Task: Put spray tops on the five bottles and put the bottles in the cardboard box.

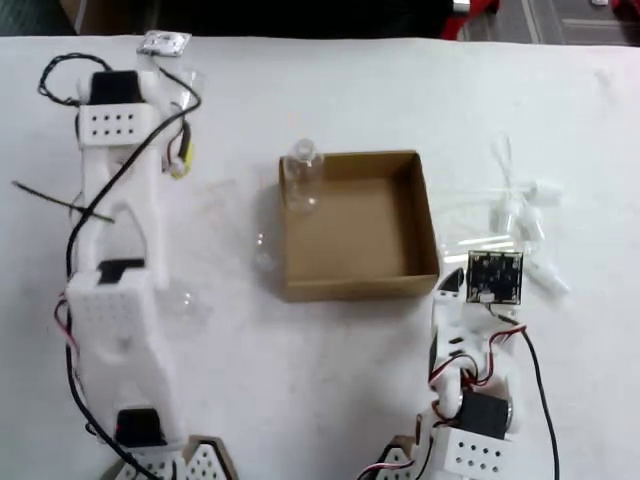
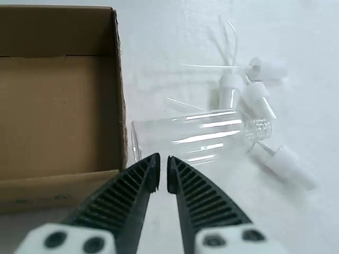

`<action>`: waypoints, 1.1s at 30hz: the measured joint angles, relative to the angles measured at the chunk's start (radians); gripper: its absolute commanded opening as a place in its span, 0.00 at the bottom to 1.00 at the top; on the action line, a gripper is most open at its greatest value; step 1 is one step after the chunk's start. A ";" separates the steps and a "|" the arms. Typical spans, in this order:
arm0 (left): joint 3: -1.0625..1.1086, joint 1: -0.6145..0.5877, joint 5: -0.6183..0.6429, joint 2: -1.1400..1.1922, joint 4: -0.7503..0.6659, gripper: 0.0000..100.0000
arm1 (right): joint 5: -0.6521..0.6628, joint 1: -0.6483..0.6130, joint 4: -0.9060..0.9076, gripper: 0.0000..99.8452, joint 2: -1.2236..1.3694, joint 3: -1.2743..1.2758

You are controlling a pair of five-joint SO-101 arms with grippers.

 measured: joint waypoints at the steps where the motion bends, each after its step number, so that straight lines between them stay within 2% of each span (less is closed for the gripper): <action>1: 0.057 0.003 -0.041 -0.063 0.000 0.03 | 0.000 0.000 0.000 0.02 0.000 0.000; 8: 0.381 -0.005 -0.325 -0.543 0.000 0.04 | 0.000 0.000 0.000 0.02 0.000 0.000; 14: 0.621 -0.130 -0.671 -0.856 0.002 0.04 | 0.000 -0.002 0.000 0.02 0.000 0.000; 21: 0.901 -0.348 -1.178 -1.011 -0.038 0.04 | 0.000 -0.002 0.000 0.02 0.000 0.000; 28: 1.138 -0.529 -1.554 -1.086 -0.187 0.04 | 0.000 -0.002 0.000 0.02 0.000 0.000; 33: 1.329 -0.641 -1.697 -1.088 -0.373 0.04 | 0.000 -0.002 0.000 0.02 0.000 0.000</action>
